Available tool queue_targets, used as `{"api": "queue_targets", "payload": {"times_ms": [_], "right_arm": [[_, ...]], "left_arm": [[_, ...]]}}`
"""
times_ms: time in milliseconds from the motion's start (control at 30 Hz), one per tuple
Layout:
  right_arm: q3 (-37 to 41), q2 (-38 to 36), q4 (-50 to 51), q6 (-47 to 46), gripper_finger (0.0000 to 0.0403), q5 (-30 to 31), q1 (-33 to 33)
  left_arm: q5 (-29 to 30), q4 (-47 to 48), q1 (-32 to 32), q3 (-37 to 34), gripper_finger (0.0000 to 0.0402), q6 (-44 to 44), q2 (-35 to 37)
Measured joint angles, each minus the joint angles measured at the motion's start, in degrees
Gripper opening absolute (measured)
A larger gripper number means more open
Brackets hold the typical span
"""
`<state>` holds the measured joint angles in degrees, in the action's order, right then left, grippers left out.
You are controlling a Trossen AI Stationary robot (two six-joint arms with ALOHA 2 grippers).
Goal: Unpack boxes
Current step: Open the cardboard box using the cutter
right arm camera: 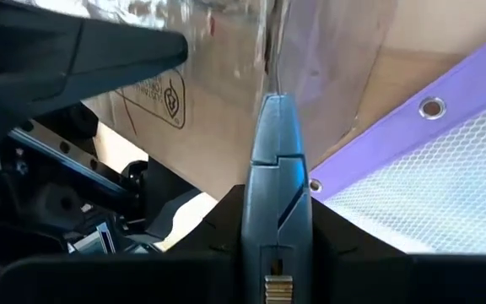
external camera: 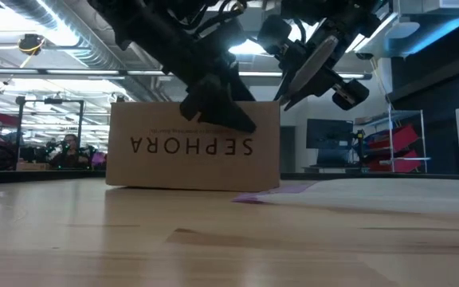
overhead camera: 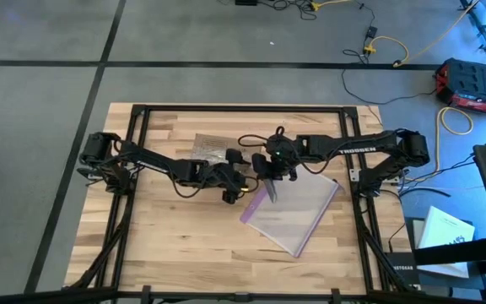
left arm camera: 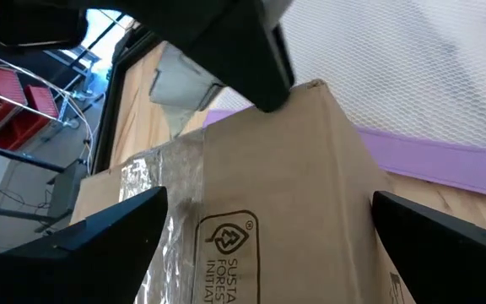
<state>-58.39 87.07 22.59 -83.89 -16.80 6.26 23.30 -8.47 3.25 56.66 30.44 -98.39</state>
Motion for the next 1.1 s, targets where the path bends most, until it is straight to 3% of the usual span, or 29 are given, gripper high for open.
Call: {"api": "queue_targets", "payload": {"times_ms": [767,967,1100], "right_arm": [[0.0,-0.24,0.49,1.18,0.0051,-5.95,0.04],[0.0,-4.4,4.95,3.47,0.0051,0.37,-0.46],[0.0,-7.52,5.41,5.06,0.0051,8.2,-0.78]], "left_arm": [[-0.05,0.52,0.01,0.0,0.04,-0.44,0.11],[4.86,2.64,0.74,0.0,0.04,-0.39,0.13],[4.97,4.19,1.45,0.0,0.04,-1.87,0.18]]}}
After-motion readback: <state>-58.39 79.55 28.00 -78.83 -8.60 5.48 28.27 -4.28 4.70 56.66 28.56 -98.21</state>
